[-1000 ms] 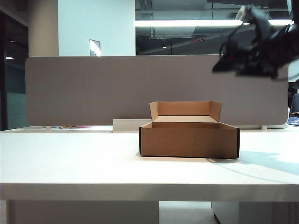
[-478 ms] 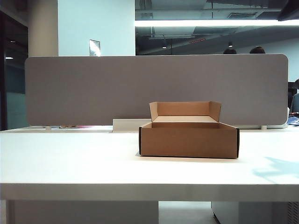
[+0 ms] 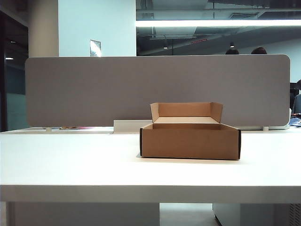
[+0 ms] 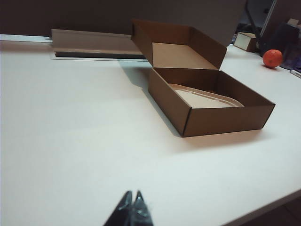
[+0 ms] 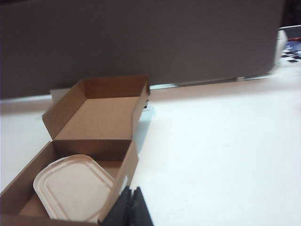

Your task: Pick up the lid and place it into the paper box.

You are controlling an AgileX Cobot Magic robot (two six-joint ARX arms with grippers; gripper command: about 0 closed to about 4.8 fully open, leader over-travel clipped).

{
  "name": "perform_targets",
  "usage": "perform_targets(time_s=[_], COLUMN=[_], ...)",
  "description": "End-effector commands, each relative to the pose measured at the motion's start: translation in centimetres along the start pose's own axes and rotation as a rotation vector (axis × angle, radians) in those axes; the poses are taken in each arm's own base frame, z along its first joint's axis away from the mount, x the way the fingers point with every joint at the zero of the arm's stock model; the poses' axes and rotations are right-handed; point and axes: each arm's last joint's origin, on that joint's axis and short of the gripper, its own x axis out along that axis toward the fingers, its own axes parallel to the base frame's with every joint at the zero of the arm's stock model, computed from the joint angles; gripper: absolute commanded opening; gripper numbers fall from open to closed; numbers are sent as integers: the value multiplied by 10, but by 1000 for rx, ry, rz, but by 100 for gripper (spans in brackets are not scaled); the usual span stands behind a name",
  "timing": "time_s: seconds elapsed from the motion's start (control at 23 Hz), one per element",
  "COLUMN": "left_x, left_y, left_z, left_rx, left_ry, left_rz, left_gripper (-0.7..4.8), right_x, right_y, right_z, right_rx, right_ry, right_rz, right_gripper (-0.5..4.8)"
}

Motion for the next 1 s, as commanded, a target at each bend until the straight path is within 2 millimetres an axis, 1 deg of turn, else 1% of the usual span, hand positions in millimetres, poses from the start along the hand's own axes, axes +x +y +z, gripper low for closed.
perform_targets(time_s=[0.04,0.22,0.26,0.3,0.39,0.61,0.74,1.0], left_x=[0,0,0,0,0,0,0,0], left_y=[0,0,0,0,0,1,1,1], left_z=[2,3,3,3,3,3,3,3], left_rx=[7,8,8,9,10,10,10,9], left_ry=[-16,-19,-20,-21,-25,-24,-26,-27], left_rz=[7,10,20,20,21,25,32,47], left_gripper=[-5,-5,-5,-5,-5,-5,-5,-5], right_x=[-20,-40,-47,-47,-45,-43,-40,-31], right_y=[-4,-8,-9,-10,-11,-12,-13,-17], right_z=[-12,-28,-35,-42,-48,-54,-63,-89], right_rx=[29,48,50,50,47,44,43,39], right_ry=[-20,-69,-92,-88,-44,-16,-13,44], right_rz=[-73,-111,-111,-110,-110,-118,-121,-131], right_gripper=[-5,-5,-5,-5,-5,-5,-5,-5])
